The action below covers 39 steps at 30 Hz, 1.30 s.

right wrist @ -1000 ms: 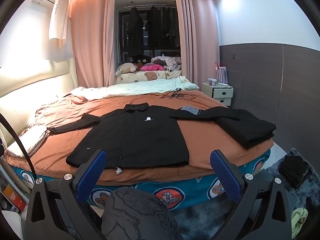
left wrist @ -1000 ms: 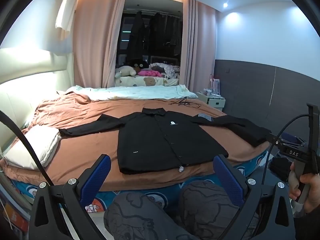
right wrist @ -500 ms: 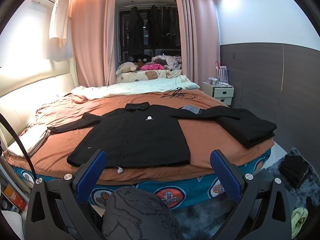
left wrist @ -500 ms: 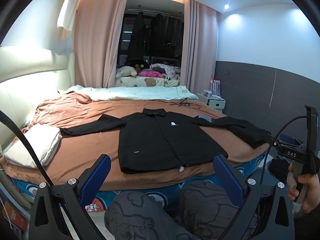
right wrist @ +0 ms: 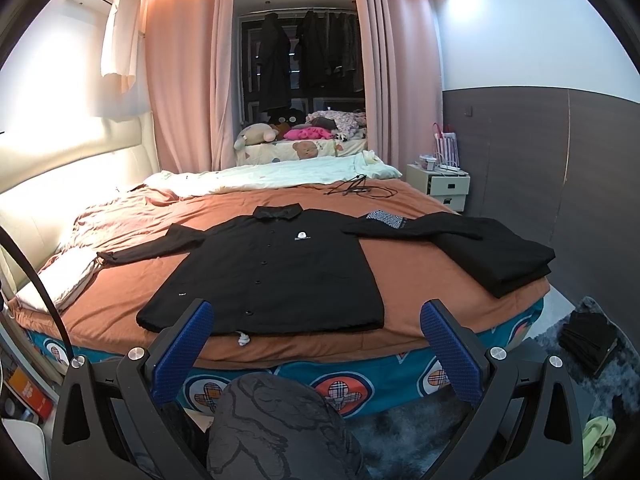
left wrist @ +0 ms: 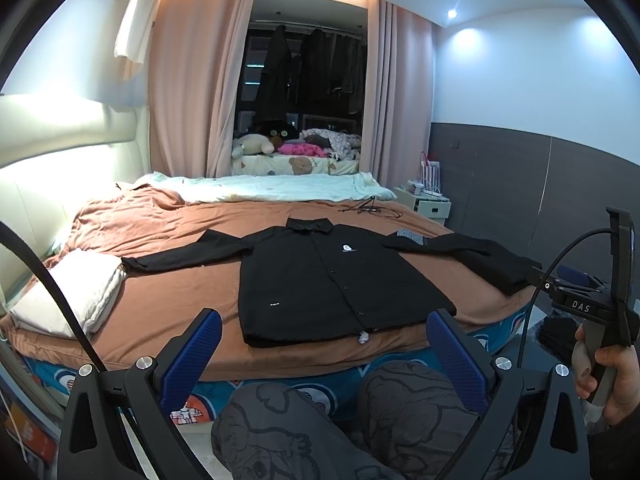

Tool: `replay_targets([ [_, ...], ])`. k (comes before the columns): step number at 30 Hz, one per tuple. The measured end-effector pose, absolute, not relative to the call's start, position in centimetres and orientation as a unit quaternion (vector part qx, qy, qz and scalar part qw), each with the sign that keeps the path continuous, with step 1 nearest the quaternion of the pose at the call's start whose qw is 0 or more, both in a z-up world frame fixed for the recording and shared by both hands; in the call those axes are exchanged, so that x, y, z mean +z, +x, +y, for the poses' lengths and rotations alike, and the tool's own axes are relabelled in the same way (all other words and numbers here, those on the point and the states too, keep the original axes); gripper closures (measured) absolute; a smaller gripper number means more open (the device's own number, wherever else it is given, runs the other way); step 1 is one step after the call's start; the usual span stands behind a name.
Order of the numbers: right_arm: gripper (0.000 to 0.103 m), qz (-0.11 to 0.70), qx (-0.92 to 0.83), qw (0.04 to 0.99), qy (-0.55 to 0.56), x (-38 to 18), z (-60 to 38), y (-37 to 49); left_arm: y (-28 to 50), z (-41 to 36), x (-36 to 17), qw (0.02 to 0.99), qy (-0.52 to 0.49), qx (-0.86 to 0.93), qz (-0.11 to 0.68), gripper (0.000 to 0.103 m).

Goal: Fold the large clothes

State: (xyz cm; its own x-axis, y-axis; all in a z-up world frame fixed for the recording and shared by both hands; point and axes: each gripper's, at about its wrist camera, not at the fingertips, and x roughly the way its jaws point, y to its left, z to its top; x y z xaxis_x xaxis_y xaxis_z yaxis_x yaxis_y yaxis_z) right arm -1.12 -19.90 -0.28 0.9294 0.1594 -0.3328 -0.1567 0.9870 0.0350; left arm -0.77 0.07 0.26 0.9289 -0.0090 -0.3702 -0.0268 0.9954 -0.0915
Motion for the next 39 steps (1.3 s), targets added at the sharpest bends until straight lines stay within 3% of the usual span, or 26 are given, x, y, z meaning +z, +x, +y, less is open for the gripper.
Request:
replay_targets([
  [39,0.000,0.174,0.071,0.982,-0.002,0.0,-20.4,-1.8,-2.8,0.5,0.1,0.983,-0.052,-0.004,0.173,0.000],
])
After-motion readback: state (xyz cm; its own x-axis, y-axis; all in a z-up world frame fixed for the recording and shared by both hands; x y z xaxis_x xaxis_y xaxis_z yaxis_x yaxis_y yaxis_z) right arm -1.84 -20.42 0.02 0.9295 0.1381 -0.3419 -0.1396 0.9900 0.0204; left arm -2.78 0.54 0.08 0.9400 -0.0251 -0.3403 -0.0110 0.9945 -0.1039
